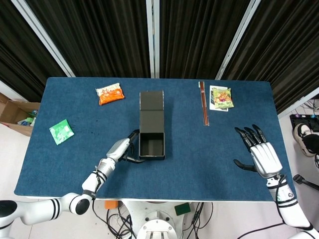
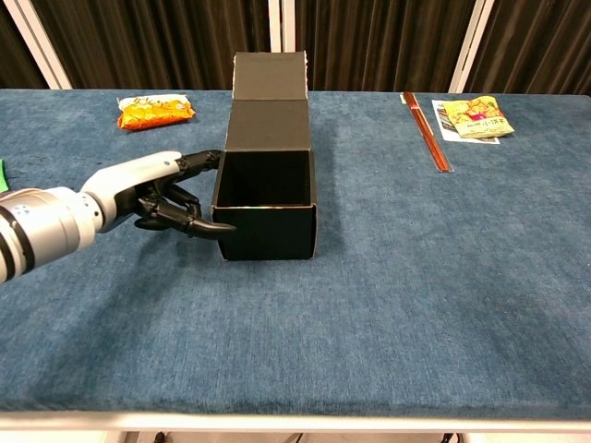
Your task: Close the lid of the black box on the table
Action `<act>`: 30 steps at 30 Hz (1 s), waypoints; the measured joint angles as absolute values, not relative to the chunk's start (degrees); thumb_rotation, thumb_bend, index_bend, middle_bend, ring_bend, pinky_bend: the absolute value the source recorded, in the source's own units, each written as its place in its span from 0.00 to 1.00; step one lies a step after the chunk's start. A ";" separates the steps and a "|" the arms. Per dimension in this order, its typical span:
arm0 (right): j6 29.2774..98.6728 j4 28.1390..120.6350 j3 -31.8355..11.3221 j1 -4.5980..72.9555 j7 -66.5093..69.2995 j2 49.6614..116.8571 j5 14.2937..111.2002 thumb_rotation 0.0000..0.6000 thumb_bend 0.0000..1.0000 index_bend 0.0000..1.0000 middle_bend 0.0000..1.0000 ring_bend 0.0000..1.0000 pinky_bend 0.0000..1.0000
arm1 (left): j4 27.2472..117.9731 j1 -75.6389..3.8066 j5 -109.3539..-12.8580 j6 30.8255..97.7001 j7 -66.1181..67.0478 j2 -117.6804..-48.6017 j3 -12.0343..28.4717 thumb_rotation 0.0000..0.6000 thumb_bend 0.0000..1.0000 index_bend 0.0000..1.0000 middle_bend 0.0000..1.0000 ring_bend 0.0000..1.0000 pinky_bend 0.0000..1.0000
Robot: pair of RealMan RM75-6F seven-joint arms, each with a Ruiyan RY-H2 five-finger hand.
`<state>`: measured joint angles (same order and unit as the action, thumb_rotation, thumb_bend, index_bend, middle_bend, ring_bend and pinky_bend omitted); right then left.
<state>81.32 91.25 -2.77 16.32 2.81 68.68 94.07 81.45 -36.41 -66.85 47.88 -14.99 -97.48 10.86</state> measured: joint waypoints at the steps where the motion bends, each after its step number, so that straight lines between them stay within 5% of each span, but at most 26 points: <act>1: 81.39 91.21 -2.76 16.27 2.86 68.66 94.08 1.00 0.18 0.04 0.21 0.08 0.05 | 81.26 -36.48 -66.73 47.92 -14.80 -97.75 10.89 0.78 0.04 0.00 0.00 0.63 1.00; 11: 81.57 90.92 -2.73 15.87 3.28 68.78 93.69 1.00 0.18 0.04 0.21 0.08 0.05 | 78.49 -36.97 -66.42 48.75 -14.51 -100.51 11.58 0.79 0.04 0.01 0.05 0.64 1.00; 21: 79.68 90.61 -2.87 16.31 4.13 69.19 92.36 1.00 0.18 0.04 0.21 0.08 0.05 | 71.03 -36.01 -67.28 54.25 -18.96 -106.14 13.87 1.00 0.04 0.62 0.62 0.72 1.00; 30: 66.64 92.16 -6.44 21.77 5.30 69.59 82.12 1.00 0.18 0.05 0.24 0.09 0.07 | 75.39 -33.98 -73.66 60.05 -21.94 -103.13 13.35 1.00 0.03 0.63 0.64 0.73 1.00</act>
